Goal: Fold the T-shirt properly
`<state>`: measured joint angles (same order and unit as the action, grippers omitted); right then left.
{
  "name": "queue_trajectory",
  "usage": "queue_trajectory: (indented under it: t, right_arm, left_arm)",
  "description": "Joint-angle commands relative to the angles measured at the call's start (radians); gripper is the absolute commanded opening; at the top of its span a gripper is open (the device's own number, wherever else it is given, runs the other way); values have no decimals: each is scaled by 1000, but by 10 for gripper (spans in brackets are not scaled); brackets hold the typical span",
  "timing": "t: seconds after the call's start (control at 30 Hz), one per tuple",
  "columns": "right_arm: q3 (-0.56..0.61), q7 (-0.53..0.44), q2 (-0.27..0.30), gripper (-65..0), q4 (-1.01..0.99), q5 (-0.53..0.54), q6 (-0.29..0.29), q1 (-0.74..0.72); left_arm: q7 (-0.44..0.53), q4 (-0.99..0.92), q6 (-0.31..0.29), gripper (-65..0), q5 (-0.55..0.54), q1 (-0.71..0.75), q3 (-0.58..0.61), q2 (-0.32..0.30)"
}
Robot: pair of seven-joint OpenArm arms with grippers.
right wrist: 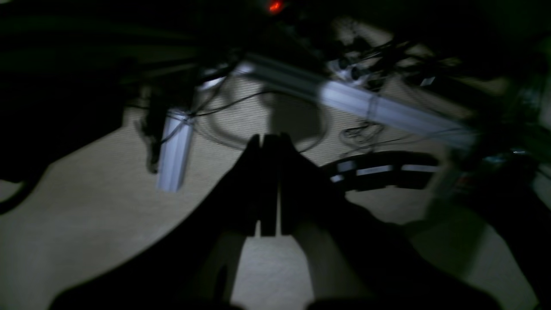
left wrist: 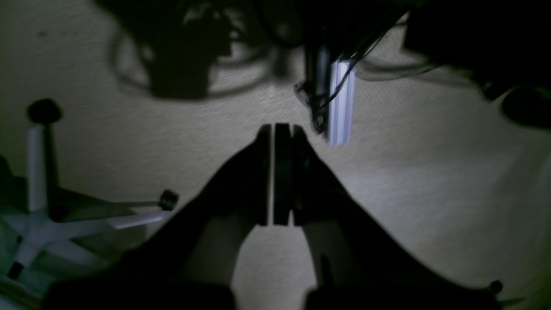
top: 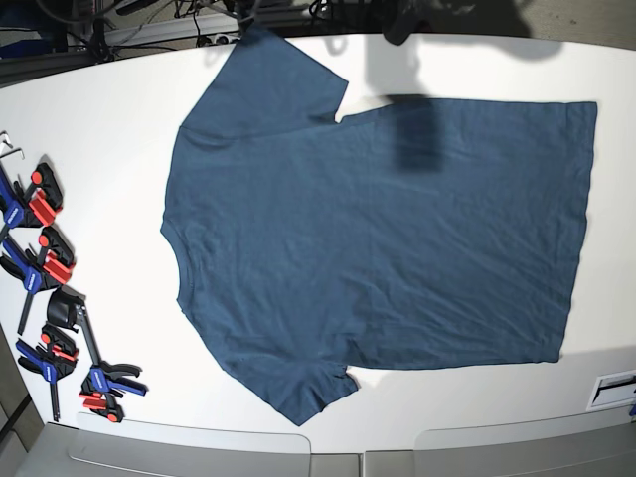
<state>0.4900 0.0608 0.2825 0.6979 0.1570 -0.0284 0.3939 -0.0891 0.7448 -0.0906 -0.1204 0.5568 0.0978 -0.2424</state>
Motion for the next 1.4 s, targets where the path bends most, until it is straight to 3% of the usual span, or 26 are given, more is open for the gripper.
queue_trajectory:
  t: [0.0, 0.17, 0.3, 0.4, 0.6, 0.73, 0.87, 1.03, 1.13, 1.23, 1.37]
  right_arm:
    - [0, -13, 26, -650, 35, 0, -25, 29]
    - [-36, -20, 109, -650, 216, 26, -93, 170]
    - [-154, -20, 151, -650, 363, 137, -91, 288]
    - [-260, -20, 167, -650, 476, 223, -53, 378]
    - [-459, -13, 166, -650, 698, 385, 110, 537]
    - [-583, 30, 162, -650, 854, 526, 238, 625]
    - [-713, 116, 144, -650, 1003, 702, 377, 681]
    - [-873, 220, 78, -650, 1149, 927, 496, 687]
    - [-935, 271, 39, -650, 1212, 1032, 501, 685]
    - [-962, 284, 6, -650, 1250, 1059, 501, 678]
    - [-962, 319, -8, -650, 1257, 1053, 500, 642]
  left_arm:
    - [8, 32, -6, -650, 0, 31, 0, -20]
    - [7, 201, -6, -650, -4, 151, -6, -97]
    - [7, 346, -7, -650, -12, 259, -106, -116]
    - [7, 459, -37, -650, -114, 335, -212, -118]
    - [-29, 700, -282, -650, -304, 483, -409, -127]
    - [-172, 845, -454, -650, -467, 554, -533, -126]
    - [-355, 940, -601, -650, -703, 588, -649, -120]
    - [-538, 981, -608, -650, -1005, 587, -795, -83]
    - [-592, 986, -608, -650, -1168, 584, -860, -61]
    - [-649, 986, -608, -650, -1294, 584, -900, -54]
    - [-733, 986, -608, -650, -1363, 584, -916, -54]
